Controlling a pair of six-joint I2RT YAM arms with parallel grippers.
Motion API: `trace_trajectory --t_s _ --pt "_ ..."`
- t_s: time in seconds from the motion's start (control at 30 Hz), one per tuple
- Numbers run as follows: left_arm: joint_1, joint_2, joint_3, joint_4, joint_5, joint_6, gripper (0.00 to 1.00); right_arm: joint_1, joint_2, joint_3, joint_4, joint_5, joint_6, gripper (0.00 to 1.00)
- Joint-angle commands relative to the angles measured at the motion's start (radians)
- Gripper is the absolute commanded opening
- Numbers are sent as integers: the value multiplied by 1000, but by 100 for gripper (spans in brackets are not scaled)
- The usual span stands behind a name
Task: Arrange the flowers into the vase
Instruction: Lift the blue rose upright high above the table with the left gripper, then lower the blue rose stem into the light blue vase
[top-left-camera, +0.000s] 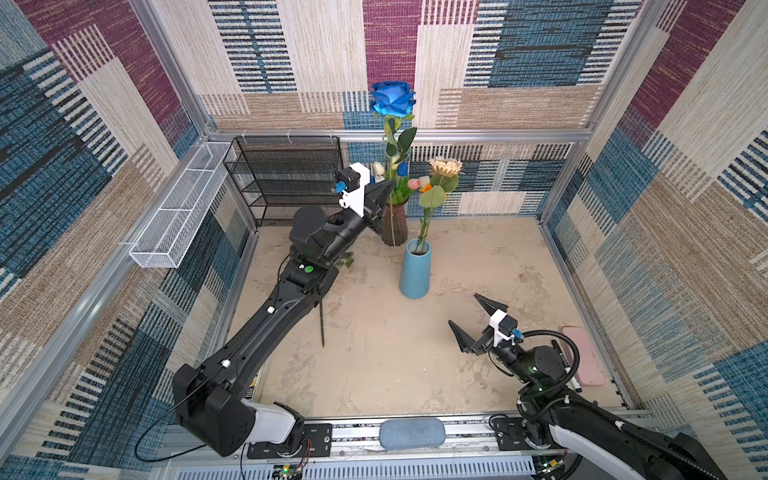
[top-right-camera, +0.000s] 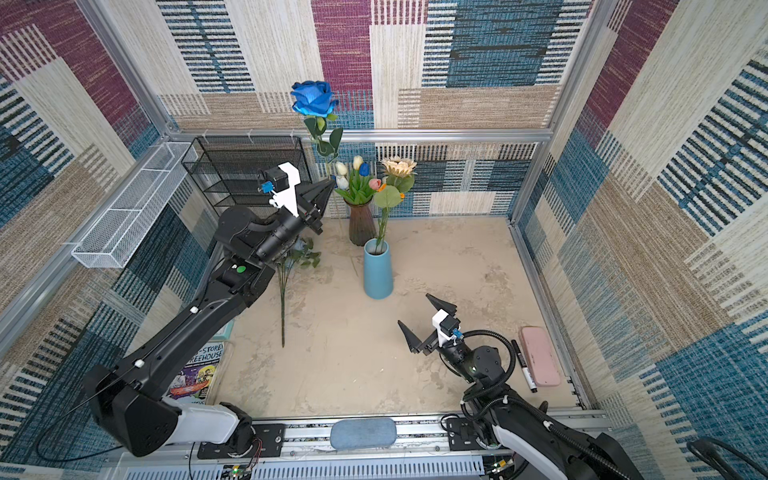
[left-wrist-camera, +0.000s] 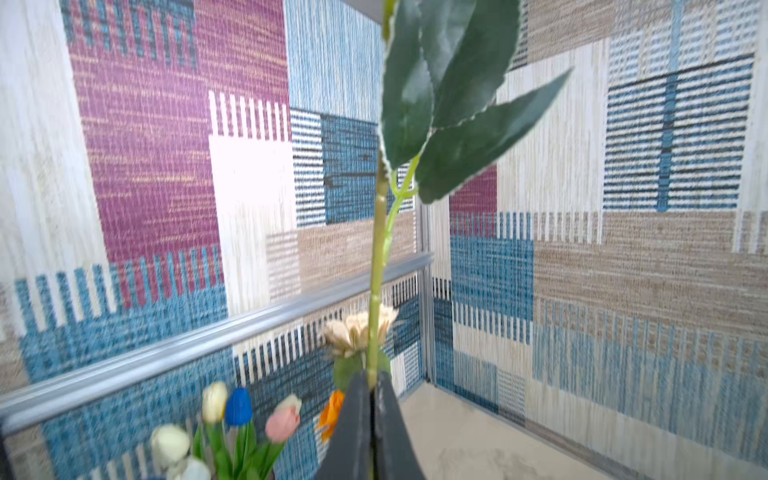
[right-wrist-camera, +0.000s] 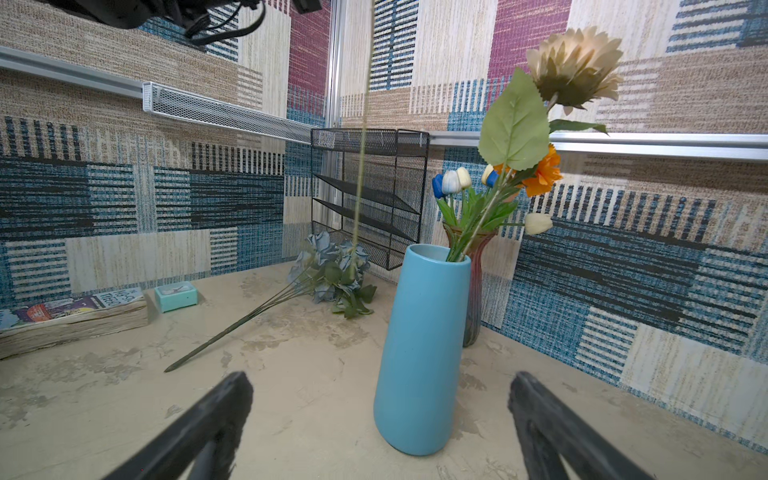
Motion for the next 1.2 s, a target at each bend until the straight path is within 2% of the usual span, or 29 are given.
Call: trace_trajectory --t_s 0.0,0.17,0.4,1.03,1.17 --pt "1 86 114 93 74 21 0 0 -7 2 12 6 0 100" --pt "-1 206 243 135 67 31 0 0 -13 2 6 10 -2 100" --pt "-1 315 378 46 91 11 0 0 -11 2 5 20 -6 100" --pt "-11 342 108 101 66 -62 0 0 2 6 6 13 -6 100" --pt "-23 366 104 49 77 -63 0 0 9 8 11 8 -3 100"
